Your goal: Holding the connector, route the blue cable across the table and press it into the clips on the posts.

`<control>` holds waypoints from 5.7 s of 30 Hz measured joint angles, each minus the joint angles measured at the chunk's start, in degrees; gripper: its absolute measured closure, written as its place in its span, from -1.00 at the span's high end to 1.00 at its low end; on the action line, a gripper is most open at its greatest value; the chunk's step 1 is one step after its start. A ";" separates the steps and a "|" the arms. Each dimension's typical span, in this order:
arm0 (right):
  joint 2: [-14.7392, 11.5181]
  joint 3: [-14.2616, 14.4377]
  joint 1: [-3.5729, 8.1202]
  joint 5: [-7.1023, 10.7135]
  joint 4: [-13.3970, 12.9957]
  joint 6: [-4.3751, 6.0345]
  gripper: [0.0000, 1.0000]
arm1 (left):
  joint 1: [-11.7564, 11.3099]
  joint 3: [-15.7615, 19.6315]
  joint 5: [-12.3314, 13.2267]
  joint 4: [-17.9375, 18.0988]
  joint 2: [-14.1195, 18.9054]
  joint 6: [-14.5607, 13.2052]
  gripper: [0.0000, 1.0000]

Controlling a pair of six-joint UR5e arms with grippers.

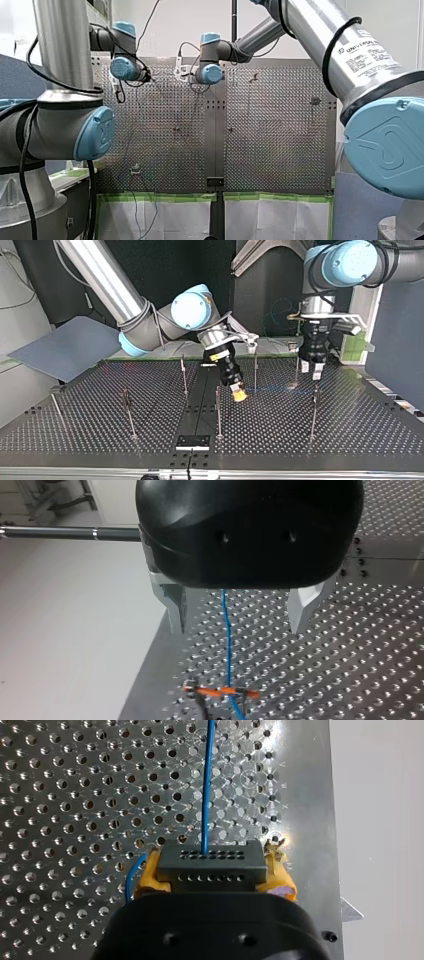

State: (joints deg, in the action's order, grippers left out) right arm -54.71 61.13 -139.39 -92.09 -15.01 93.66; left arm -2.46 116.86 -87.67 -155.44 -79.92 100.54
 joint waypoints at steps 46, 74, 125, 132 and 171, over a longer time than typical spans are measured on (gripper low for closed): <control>0.17 0.01 0.32 0.26 0.22 0.40 -1.00 | 6.57 -13.26 -6.01 2.22 -14.41 -2.46 -0.59; 0.90 1.31 0.13 0.00 0.73 0.66 -1.00 | 7.18 -10.62 -11.91 2.57 -14.35 -3.34 -1.00; 4.68 15.78 0.97 0.46 -2.15 0.30 -1.00 | 6.82 7.62 -6.95 23.59 -27.02 0.67 -1.00; 6.71 15.75 1.48 0.46 -2.20 0.53 -1.00 | 6.43 7.12 -5.33 24.45 -28.02 1.07 -1.00; 7.01 15.73 9.52 3.79 -3.46 3.11 -1.00 | 4.45 -4.41 0.20 21.00 -35.45 0.71 -1.00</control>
State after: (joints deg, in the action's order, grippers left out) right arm -47.69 76.87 -129.87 -88.30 -18.47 96.76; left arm 1.99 112.45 -87.47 -134.44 -115.37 101.25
